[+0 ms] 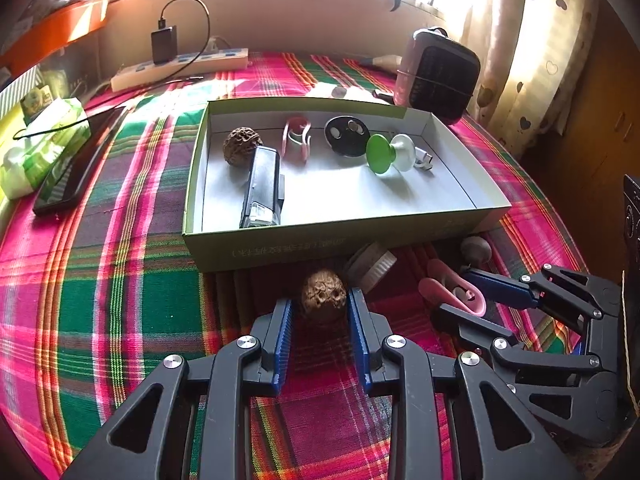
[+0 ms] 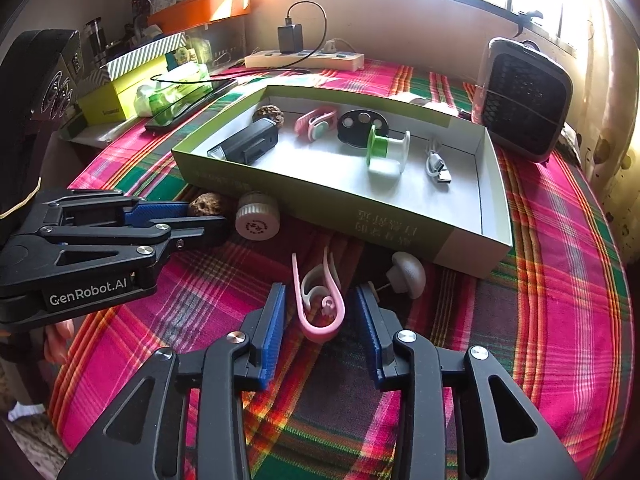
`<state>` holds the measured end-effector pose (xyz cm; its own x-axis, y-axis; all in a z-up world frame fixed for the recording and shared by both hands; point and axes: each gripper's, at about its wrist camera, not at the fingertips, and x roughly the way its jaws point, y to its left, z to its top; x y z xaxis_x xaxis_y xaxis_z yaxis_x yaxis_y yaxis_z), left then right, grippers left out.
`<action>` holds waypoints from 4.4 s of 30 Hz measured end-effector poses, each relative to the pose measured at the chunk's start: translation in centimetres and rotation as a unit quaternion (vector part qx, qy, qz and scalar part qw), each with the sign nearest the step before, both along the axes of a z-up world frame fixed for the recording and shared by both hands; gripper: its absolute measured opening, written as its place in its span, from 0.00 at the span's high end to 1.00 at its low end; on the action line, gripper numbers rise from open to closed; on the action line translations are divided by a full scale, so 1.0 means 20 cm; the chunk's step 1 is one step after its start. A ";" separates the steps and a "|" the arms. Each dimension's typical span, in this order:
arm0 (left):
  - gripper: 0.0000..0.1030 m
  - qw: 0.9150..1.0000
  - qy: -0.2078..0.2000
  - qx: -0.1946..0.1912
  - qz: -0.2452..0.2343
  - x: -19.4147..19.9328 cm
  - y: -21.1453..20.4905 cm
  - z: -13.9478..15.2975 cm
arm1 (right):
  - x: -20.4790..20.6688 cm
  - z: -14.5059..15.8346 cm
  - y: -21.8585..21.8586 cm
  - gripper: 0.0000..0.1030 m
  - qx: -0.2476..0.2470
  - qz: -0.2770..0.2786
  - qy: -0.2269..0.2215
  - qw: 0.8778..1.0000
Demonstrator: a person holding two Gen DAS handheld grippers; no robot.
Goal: Organize objects
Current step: 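Lift the walnut with the left tool while the right tool reaches around the pink loop, then close the right tool on the pink loop while the left tool holds the walnut, then carry the walnut and pink loop over the box with both tools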
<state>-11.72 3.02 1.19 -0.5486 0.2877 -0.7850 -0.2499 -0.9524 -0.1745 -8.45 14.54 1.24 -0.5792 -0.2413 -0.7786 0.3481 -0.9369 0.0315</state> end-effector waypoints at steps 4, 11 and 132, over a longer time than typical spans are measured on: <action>0.75 1.000 0.001 -0.006 0.000 -0.01 0.01 0.00 | 0.00 0.00 -0.01 0.65 0.009 0.001 0.003 1.000; 0.75 1.000 0.002 -0.005 0.005 -0.01 0.01 0.00 | -0.01 0.00 -0.01 0.65 0.005 -0.004 0.002 1.000; 0.77 0.999 0.004 -0.033 0.007 -0.37 0.02 0.04 | -0.66 0.06 -0.14 0.76 0.024 0.090 -0.040 0.995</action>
